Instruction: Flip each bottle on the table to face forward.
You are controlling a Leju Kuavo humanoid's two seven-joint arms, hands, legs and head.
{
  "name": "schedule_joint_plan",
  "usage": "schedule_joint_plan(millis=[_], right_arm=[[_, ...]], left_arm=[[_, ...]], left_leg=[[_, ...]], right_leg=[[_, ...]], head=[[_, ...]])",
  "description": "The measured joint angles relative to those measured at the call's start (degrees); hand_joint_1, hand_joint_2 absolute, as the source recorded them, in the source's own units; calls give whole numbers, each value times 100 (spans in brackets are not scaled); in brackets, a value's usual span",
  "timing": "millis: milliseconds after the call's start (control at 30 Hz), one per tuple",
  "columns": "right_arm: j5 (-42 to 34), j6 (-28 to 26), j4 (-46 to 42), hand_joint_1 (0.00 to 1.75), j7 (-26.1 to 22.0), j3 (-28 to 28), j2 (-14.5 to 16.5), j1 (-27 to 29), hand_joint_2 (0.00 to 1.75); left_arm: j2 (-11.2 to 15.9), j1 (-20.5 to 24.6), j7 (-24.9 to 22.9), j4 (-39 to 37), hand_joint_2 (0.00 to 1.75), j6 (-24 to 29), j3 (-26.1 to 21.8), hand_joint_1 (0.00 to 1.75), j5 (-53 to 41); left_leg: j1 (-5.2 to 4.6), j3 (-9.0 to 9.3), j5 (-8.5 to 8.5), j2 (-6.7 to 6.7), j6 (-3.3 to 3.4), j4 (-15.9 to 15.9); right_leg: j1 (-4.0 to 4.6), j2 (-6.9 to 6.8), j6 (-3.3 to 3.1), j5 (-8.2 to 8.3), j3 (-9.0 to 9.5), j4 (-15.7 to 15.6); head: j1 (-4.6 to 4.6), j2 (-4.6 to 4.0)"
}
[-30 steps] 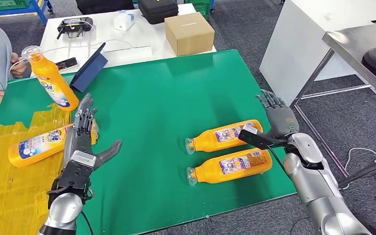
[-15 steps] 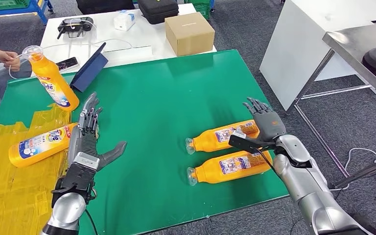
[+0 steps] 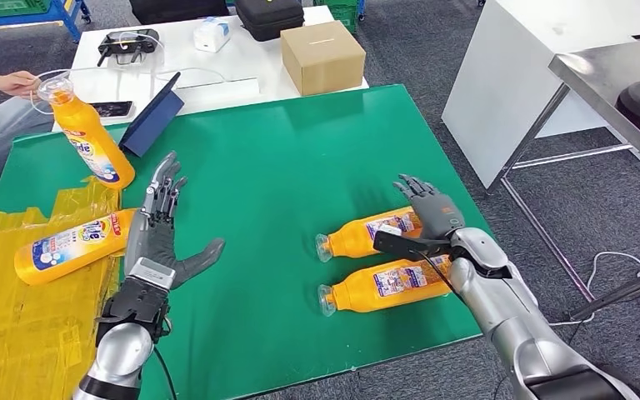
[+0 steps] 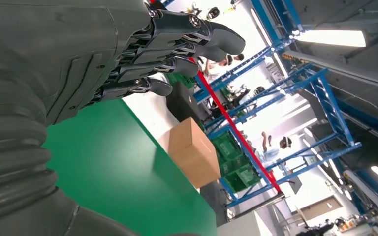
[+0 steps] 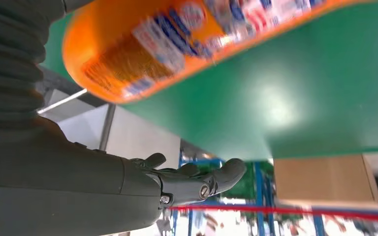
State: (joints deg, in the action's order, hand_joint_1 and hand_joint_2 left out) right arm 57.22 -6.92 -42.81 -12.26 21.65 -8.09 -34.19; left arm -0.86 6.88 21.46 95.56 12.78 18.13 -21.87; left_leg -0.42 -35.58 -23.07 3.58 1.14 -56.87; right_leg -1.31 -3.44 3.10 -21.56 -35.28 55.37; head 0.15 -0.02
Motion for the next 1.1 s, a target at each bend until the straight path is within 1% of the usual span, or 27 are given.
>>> schedule_joint_plan(millis=[133,300,533,800,900,967,1100], right_arm=[[17,93,498,0,170,95,75,-308,175],[62,97,962,0,210,193,169,-573,175],[66,252,1309,0,254,275,268,-737,175],[66,350,1529,0,272,334,296,-824,175],[65,590,1625,7,239,360,297,-885,175],[74,893,1711,12,185,410,288,-957,175],[108,1489,1896,17,122,556,241,-1142,175]], left_arm=[[-22,88,15,-80,175,-9,74,0,74],[-37,163,22,-177,175,-20,136,0,129],[-58,206,19,-254,175,-54,187,0,197],[-72,225,14,-328,175,-67,192,0,268],[-72,241,31,-361,175,-96,201,0,323],[-73,262,67,-410,175,-110,222,0,379],[-75,335,162,-551,175,-109,272,0,484]], left_leg=[[-1,0,2,-1,2,-1],[0,0,2,0,2,-1],[0,0,2,0,2,-1],[-1,0,2,0,2,-2],[0,1,2,0,2,-2],[0,2,2,1,2,-2],[0,4,2,0,2,-3]], right_leg=[[0,0,1,1,1,0],[0,0,2,2,0,0],[0,0,2,2,-1,0],[0,0,2,2,0,0],[0,0,2,2,-1,0],[0,0,2,2,-1,0],[0,0,2,2,0,0]], head=[[0,0],[-1,0],[0,0],[0,0],[0,0],[-1,0],[1,0]])
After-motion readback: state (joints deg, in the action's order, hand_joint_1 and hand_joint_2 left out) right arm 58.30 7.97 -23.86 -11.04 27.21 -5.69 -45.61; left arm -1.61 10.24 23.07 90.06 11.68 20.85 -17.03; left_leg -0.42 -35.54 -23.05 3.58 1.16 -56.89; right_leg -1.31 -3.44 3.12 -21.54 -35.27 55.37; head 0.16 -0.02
